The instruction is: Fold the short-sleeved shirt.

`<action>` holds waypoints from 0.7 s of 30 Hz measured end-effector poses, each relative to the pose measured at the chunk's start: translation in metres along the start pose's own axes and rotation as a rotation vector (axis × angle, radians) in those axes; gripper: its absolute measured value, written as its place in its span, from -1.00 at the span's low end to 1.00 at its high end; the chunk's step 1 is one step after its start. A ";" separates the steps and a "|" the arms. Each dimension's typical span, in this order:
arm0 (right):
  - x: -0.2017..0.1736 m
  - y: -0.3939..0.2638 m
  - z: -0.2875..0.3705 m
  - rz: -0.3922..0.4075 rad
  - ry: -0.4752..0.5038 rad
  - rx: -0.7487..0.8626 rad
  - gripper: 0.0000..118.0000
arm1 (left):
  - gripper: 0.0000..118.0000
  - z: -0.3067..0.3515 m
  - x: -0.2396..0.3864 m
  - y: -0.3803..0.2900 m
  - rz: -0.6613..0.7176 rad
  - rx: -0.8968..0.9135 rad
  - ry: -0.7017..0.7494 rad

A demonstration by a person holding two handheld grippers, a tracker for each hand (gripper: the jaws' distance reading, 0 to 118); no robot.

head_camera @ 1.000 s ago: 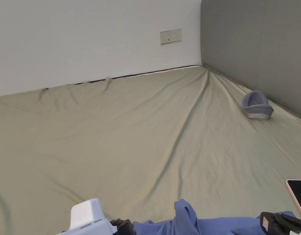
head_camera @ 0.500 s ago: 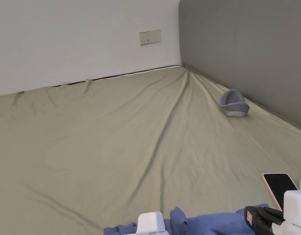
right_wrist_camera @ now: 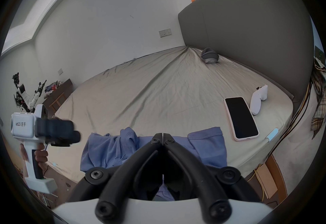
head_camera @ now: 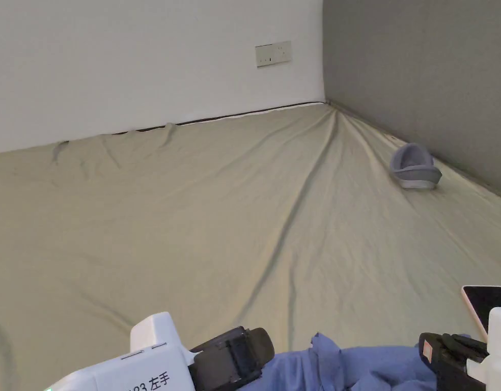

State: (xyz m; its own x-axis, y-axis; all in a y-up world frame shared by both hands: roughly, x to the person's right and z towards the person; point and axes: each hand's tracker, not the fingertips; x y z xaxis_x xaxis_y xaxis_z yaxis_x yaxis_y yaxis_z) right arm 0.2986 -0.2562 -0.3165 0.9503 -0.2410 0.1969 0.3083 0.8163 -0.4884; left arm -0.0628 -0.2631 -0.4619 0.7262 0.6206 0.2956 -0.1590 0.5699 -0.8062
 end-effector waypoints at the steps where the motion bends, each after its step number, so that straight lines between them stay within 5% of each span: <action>1: -0.001 -0.001 -0.002 -0.008 0.010 0.000 -1.00 | 0.96 0.003 -0.014 0.002 0.052 -0.001 0.022; 8: -0.011 -0.006 -0.008 -0.036 0.079 -0.017 -1.00 | 0.96 -0.026 -0.076 -0.005 0.294 -0.175 0.081; 17: -0.006 -0.003 -0.008 -0.021 0.053 -0.034 -1.00 | 0.94 -0.064 -0.051 -0.013 0.128 -0.265 -0.111; 21: -0.002 -0.001 -0.006 -0.016 0.025 -0.036 -1.00 | 0.72 -0.071 -0.044 -0.016 -0.020 -0.273 0.017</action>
State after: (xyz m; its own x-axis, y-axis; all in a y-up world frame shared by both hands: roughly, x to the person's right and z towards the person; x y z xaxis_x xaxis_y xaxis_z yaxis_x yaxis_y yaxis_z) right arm 0.2966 -0.2599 -0.3209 0.9458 -0.2676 0.1838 0.3245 0.7931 -0.5154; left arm -0.0448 -0.3378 -0.4989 0.7389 0.6005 0.3056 0.0397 0.4139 -0.9094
